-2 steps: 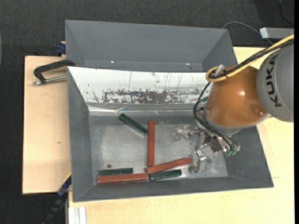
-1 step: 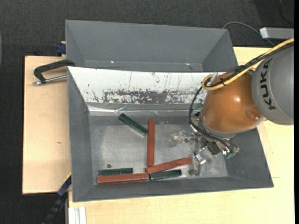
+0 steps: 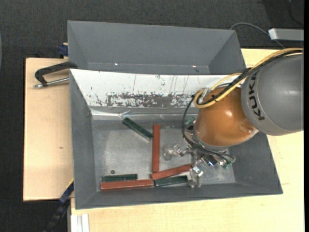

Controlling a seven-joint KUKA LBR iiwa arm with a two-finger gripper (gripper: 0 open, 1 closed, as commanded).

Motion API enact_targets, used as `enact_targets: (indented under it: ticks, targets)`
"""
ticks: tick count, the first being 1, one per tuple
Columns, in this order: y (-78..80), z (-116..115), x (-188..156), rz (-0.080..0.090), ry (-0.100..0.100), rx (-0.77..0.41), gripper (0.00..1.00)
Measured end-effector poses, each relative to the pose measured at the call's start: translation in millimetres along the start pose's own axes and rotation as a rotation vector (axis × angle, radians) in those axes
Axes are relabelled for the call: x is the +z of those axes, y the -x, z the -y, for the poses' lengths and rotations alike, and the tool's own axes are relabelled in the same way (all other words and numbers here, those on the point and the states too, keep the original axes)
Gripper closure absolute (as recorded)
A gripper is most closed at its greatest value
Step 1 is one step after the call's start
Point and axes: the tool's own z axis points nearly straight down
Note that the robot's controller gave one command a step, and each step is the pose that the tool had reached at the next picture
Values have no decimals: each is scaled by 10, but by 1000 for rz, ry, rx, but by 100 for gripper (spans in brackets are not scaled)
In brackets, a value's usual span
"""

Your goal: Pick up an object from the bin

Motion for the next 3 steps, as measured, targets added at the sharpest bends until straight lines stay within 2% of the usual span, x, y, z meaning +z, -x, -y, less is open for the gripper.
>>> enact_targets:
  ticks: [1,3]
  targets:
    - [114,-67,-25,5,-5,-96,100]
    - [110,-73,-62,3,-3,-95,100]
